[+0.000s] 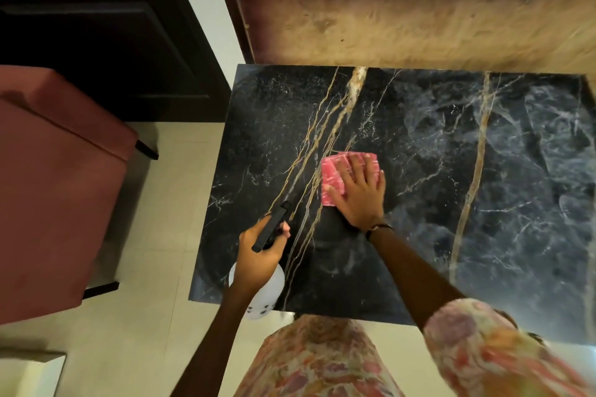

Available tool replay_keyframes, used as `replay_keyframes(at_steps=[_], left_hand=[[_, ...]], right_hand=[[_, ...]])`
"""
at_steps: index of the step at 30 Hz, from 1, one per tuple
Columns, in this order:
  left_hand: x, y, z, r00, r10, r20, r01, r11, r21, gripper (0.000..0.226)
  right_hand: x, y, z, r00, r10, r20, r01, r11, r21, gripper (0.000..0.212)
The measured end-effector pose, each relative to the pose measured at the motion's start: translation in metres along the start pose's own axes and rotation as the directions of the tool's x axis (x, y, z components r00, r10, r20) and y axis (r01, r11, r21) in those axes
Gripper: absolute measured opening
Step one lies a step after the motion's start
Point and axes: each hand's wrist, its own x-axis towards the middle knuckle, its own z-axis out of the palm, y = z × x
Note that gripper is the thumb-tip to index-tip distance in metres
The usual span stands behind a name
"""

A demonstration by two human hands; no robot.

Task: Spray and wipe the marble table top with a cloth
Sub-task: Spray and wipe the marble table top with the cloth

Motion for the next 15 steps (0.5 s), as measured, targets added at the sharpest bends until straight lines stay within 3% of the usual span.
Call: replay_keyframes(at_steps=[5,8,11,15], left_hand=[[-0.024,-0.003,0.001,0.998,-0.055,-0.042,0.055,0.998,0.009,0.021],[-0.039,-0.007,0.001,0.995,-0.093,-0.032,0.094,0.995,0.03,0.029],[-0.053,-0.01,-0.002,0.995,-0.089,-0.045,0.09,0.996,0.015,0.025],[-0.072,-0.012,-0.004,0.989,-0.14,-0.055,0.141,0.99,0.01,0.023]], right_hand=[[-0.055,-0.062,0.026,0.928,-0.373,0.026,0.372,0.928,0.016,0.07],[-0.107,-0.044,0.035,0.865,-0.499,0.056,0.501,0.865,-0.016,0.063],[-0.129,0.012,0.031,0.88,-0.475,0.015,0.475,0.877,-0.075,0.064],[-0.108,0.046,0.013,0.971,-0.237,0.024,0.238,0.968,-0.083,0.072]])
